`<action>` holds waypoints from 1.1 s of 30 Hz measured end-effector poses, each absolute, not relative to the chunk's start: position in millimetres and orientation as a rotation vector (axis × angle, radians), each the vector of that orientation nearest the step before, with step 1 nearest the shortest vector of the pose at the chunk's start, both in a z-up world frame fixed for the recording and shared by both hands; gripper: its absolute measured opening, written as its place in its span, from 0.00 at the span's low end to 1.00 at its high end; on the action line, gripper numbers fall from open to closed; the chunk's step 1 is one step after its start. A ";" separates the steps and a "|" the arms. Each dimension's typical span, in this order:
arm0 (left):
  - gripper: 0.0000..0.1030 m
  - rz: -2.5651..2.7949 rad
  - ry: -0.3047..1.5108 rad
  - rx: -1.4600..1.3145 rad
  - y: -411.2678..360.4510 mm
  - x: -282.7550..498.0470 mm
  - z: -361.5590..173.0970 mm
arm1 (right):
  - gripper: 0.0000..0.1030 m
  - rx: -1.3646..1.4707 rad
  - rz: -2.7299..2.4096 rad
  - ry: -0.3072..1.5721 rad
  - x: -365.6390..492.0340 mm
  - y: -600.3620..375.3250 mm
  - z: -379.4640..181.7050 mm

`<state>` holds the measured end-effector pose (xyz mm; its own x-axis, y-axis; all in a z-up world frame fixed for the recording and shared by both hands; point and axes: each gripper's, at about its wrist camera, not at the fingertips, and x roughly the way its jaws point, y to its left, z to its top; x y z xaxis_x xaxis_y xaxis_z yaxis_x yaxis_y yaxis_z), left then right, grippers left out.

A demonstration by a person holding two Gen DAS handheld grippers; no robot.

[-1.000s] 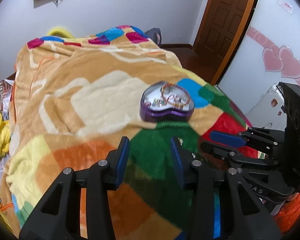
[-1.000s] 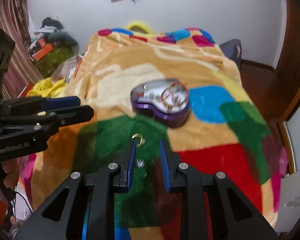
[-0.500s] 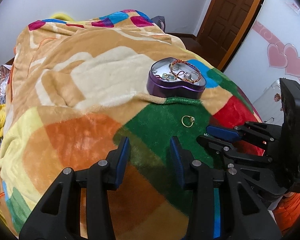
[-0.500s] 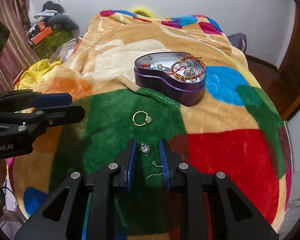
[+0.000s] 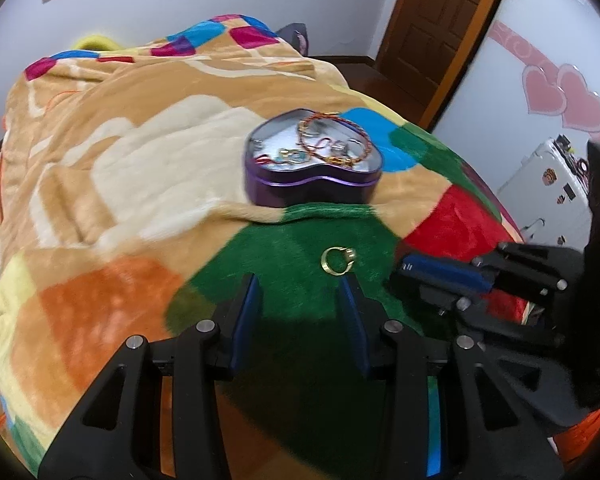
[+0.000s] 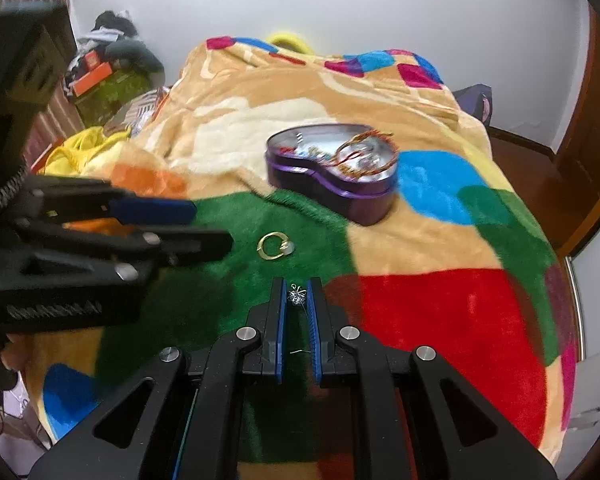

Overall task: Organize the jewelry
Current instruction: 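Grasp the gold ring with the left tool while the right tool grasps the silver spider earring, then carry the ring and earring into the heart tin and open both tools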

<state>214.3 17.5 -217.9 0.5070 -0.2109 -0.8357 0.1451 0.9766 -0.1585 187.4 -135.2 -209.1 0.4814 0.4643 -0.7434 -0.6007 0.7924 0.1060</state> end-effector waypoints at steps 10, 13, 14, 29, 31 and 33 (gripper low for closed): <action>0.38 -0.235 1.039 -0.060 -2.4 234.6 -232.2 | 0.09 -0.119 0.585 0.816 202.7 -160.6 -197.6; 0.33 -0.233 1.037 -0.038 -5.8 235.8 -236.9 | 0.09 -0.107 0.583 0.815 204.7 -162.1 -197.7; 0.29 -0.225 1.038 -0.039 -4.8 236.6 -238.4 | 0.09 -0.104 0.583 0.815 205.3 -161.8 -197.8; 0.19 -0.199 0.964 -0.048 5.0 224.7 -212.2 | 0.09 -0.079 0.591 0.749 208.4 -159.7 -173.6; 0.19 -0.196 0.949 -0.051 6.3 223.2 -205.3 | 0.09 -0.075 0.592 0.730 208.1 -160.2 -167.4; 0.19 -0.193 0.932 -0.060 9.3 222.8 -197.1 | 0.09 -0.069 0.592 0.713 208.1 -159.6 -161.7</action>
<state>222.8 9.3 -197.1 0.5804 -0.1912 -0.7916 0.1397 0.9810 -0.1345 208.1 -159.6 -161.7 0.6004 0.4875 -0.6340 -0.5335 0.8347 0.1366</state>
